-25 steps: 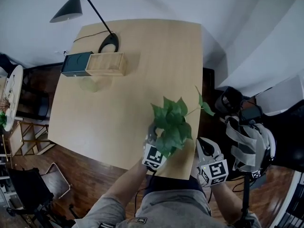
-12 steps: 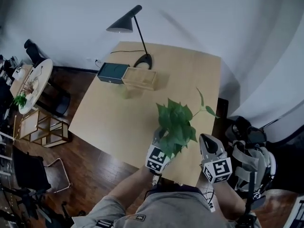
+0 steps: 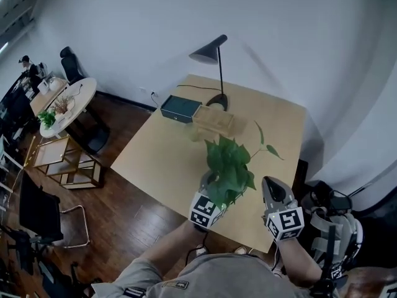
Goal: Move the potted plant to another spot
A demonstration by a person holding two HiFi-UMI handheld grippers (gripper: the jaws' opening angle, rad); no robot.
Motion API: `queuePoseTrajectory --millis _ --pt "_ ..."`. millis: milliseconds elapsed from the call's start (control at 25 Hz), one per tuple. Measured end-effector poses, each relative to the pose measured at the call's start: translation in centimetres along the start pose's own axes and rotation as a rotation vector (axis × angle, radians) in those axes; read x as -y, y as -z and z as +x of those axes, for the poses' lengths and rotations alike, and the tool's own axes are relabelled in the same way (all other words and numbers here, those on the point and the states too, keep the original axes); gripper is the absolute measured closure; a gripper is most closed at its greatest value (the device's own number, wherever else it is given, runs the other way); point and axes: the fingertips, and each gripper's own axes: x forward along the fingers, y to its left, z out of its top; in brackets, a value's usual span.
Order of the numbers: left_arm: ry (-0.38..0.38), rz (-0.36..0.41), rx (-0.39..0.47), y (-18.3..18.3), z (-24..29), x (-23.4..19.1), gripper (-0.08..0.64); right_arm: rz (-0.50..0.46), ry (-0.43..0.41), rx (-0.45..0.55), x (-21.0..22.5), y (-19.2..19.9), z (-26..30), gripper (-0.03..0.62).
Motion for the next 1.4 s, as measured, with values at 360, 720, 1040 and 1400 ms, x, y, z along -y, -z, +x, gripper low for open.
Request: queuePoseTrajectory --millis 360,720,1040,1400 --pt "-0.035 -0.007 0.012 0.2 -5.2 -3.6 0.120 -0.012 -0.049 0.020 -6.5 -1.3 2.6 0.586" --pt "-0.081 -0.023 0.014 1.9 -11.0 -10.2 0.120 -0.008 -0.102 0.031 -14.1 -1.6 7.4 0.586" --pt "-0.160 -0.040 0.005 2.3 -13.2 -16.5 0.120 -0.006 -0.177 0.038 -17.4 -2.3 13.1 0.586" --pt "-0.214 -0.039 -0.007 1.4 -12.0 -24.1 0.120 0.012 -0.231 0.036 -17.5 -2.9 20.8 0.586"
